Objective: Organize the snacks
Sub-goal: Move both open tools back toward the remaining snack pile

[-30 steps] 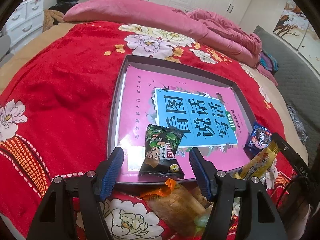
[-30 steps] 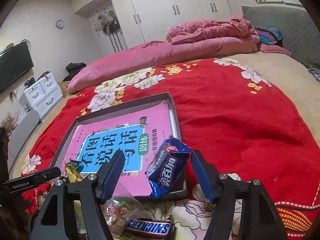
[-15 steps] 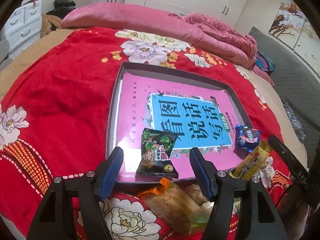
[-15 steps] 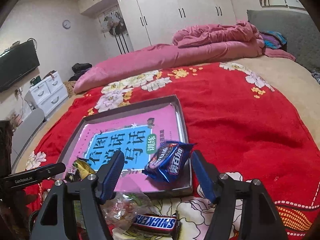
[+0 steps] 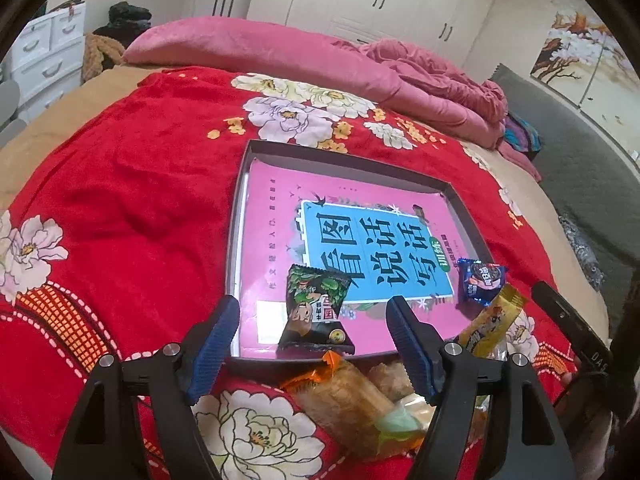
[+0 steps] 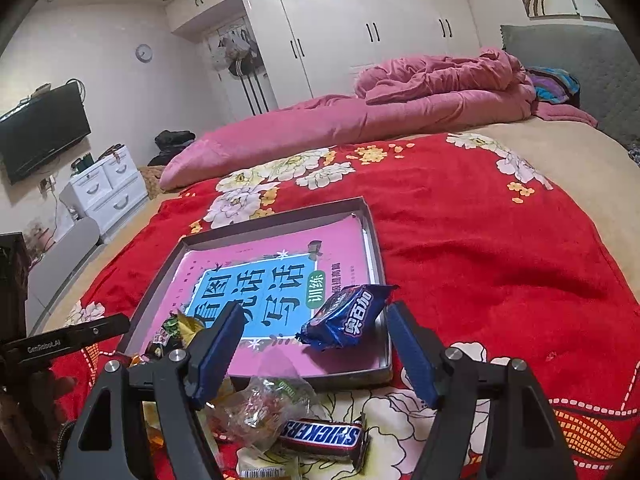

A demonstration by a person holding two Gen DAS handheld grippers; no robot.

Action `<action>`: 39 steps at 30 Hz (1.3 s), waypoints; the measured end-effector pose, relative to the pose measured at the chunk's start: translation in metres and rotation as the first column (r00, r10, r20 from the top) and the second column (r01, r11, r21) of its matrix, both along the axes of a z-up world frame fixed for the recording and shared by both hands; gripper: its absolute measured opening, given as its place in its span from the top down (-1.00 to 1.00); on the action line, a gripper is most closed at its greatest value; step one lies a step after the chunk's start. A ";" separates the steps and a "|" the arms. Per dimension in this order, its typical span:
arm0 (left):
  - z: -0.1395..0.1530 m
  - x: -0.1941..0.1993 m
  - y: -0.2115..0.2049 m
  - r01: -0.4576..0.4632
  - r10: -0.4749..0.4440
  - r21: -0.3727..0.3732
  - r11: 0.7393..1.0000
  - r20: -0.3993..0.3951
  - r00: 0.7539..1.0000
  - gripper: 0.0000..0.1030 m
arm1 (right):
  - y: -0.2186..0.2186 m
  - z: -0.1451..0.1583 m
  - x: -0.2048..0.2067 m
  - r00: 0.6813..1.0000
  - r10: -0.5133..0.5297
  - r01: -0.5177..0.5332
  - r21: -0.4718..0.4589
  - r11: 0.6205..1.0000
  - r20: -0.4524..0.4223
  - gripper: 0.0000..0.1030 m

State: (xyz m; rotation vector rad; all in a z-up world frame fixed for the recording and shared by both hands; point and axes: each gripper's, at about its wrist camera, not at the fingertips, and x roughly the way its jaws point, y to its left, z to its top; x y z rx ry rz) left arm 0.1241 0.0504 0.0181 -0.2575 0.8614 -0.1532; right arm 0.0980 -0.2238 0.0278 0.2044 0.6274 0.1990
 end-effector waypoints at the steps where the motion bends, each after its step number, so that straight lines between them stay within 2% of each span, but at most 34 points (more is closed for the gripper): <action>1: 0.000 -0.001 0.001 0.003 -0.003 0.001 1.000 0.000 1.000 -0.50 | 0.001 0.000 -0.001 1.000 0.003 -0.003 -0.002 1.000 0.001 -0.43; 8: 0.003 -0.009 0.002 0.032 -0.032 -0.004 0.999 0.015 0.999 -0.50 | 0.005 0.001 -0.005 1.000 0.024 -0.024 -0.016 1.000 0.000 -0.44; 21: 0.002 -0.025 -0.024 0.159 -0.160 0.029 0.987 0.026 0.987 -0.50 | 0.016 -0.002 -0.018 0.998 0.067 -0.068 -0.042 0.997 -0.019 -0.45; 29: 0.004 -0.037 -0.038 0.246 -0.248 0.056 0.968 0.038 0.968 -0.50 | 0.023 -0.005 -0.025 0.992 0.121 -0.123 -0.084 0.989 -0.035 -0.45; 39: -0.004 -0.048 -0.051 0.320 -0.322 0.094 0.943 0.007 0.947 -0.50 | 0.032 -0.013 -0.033 0.986 0.158 -0.165 -0.168 0.972 -0.056 -0.47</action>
